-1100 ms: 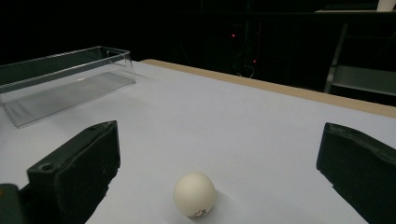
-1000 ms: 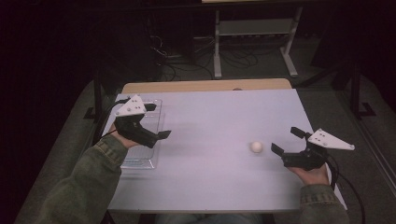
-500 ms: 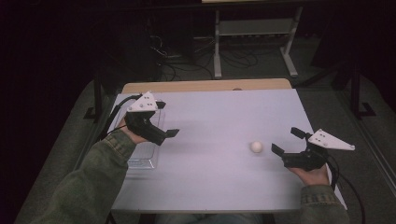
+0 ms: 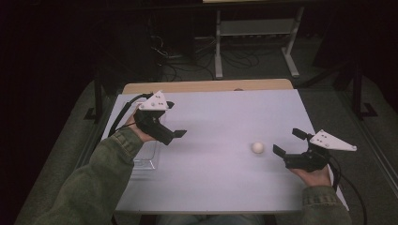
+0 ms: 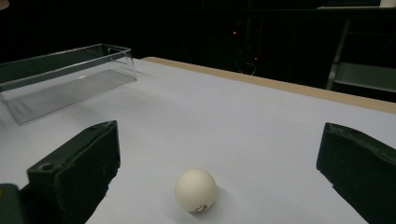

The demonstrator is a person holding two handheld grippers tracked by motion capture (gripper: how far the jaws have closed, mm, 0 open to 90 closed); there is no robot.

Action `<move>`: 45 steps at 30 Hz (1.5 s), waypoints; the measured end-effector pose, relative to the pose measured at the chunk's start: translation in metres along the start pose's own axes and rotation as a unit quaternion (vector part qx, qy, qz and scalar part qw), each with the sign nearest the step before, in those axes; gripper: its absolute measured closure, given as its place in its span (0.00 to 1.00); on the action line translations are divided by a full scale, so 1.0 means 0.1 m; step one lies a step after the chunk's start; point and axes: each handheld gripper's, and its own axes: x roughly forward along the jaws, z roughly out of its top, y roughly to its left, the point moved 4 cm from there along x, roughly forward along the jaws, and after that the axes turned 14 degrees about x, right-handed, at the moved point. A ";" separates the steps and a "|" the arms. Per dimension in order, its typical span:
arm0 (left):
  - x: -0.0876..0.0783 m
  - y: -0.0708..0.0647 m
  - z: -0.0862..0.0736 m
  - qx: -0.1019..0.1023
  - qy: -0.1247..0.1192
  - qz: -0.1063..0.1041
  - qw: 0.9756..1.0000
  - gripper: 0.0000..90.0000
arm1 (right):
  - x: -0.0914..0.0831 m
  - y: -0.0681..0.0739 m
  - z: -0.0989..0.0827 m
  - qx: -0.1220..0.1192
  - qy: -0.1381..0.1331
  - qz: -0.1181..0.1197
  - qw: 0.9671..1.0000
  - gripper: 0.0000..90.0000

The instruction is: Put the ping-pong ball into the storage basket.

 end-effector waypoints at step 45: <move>0.39 0.07 0.33 0.040 0.021 -0.055 0.997 0.00 | -0.03 -0.01 0.00 0.004 -0.001 0.002 1.000 0.00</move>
